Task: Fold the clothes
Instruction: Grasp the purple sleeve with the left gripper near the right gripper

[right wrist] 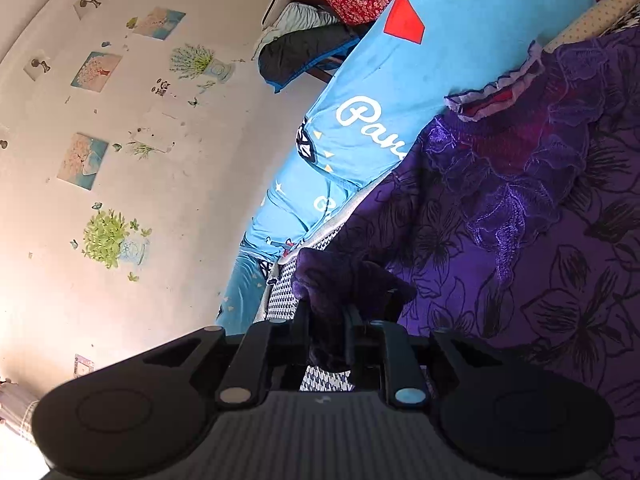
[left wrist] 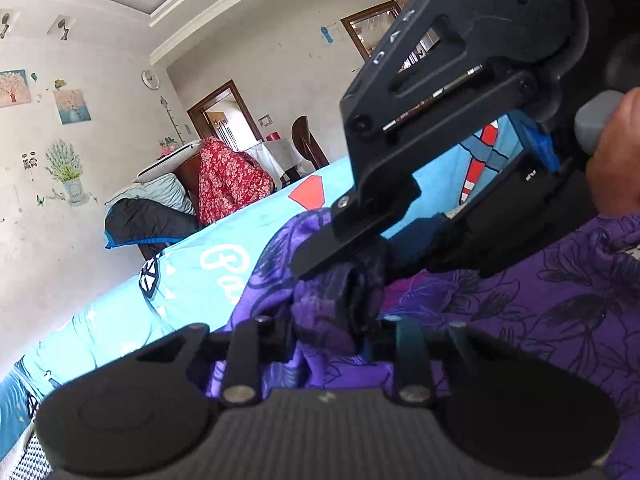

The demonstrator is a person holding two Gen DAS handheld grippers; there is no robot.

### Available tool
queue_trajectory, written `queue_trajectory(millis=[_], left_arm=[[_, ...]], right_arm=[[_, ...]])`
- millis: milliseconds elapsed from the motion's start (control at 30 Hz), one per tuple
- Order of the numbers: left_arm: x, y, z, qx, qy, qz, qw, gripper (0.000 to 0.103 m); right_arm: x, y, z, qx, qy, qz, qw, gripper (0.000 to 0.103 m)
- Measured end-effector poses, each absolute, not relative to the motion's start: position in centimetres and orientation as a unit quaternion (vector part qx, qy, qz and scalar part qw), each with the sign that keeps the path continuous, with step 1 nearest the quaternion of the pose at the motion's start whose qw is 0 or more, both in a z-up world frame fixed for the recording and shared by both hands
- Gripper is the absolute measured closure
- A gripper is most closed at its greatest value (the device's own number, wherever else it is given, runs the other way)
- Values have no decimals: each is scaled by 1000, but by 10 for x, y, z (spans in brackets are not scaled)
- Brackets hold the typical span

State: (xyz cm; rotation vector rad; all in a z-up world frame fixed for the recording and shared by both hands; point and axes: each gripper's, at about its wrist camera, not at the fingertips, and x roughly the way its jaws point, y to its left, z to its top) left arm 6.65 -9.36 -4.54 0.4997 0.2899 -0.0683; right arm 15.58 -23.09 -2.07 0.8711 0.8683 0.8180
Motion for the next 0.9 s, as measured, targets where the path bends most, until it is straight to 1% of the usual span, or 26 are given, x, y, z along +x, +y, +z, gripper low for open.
queue_trajectory(millis=[133,233,300,400,533,700,900], left_arm=[[68,-89,-45,243,143,-17,959,81],[69,-84,-43,232,148,3,961,81],[69,-80,-40,222,150,20,963,81],[69,-68,-35,211,145,48,966,81],[67,-44,-26,212,123,98,964,81],[66,-8,-16,206,116,154,960,81],[73,36,-6,193,117,199,954,81]], right_arm=[[155,-231,-19,390,390,373,746,83],[154,-231,-18,385,386,374,750,75],[153,-234,-16,389,378,378,750,66],[152,-236,-15,384,369,366,763,58],[153,-234,-21,352,382,323,791,58],[156,-227,-38,340,414,297,790,58],[154,-213,-49,308,434,293,794,58]])
